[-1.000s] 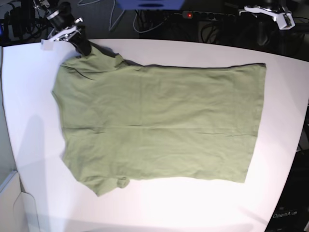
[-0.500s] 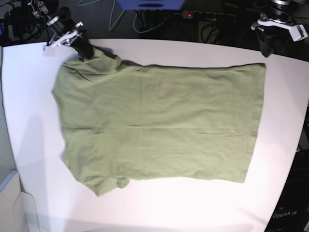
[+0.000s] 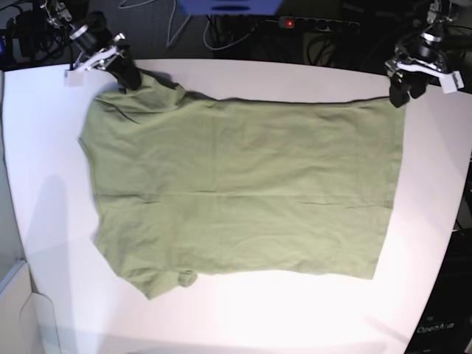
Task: Fold the T-shirt properly
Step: 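Move the left gripper to the shirt's other shoulder corner and grasp it, then lift both shoulder corners and fold them over toward the hem, then drag the folded edge with both grippers, smoothing it across the shirt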
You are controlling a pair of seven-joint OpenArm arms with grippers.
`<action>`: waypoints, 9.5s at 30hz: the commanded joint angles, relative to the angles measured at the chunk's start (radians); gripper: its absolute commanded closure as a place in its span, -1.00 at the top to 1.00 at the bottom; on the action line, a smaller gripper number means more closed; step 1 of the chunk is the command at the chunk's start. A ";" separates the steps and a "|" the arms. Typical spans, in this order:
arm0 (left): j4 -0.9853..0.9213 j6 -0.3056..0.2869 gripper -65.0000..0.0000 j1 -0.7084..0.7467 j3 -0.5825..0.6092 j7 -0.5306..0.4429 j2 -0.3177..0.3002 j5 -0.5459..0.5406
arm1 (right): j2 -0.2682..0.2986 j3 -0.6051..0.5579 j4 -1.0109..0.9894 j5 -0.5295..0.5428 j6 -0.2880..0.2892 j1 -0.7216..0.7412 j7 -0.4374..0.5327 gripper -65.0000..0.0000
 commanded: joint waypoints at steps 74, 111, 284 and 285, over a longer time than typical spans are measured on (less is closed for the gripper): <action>0.017 -0.009 -0.92 -0.354 -0.155 0.377 0.080 0.001 | 0.155 0.031 0.173 0.006 -0.113 0.342 -0.172 -0.97; -0.242 -0.009 -0.93 -0.723 -0.233 0.512 0.096 0.007 | 0.140 0.022 -0.059 0.002 -0.113 0.567 -0.255 -0.98; -0.001 -0.011 -0.91 -0.614 -0.234 0.671 0.110 0.355 | -0.024 0.086 0.039 -0.788 -0.105 0.314 -0.309 -0.99; -0.038 -0.011 -0.91 -0.660 -0.234 0.693 0.114 0.389 | -0.024 0.086 0.039 -0.788 -0.105 0.314 -0.309 -0.99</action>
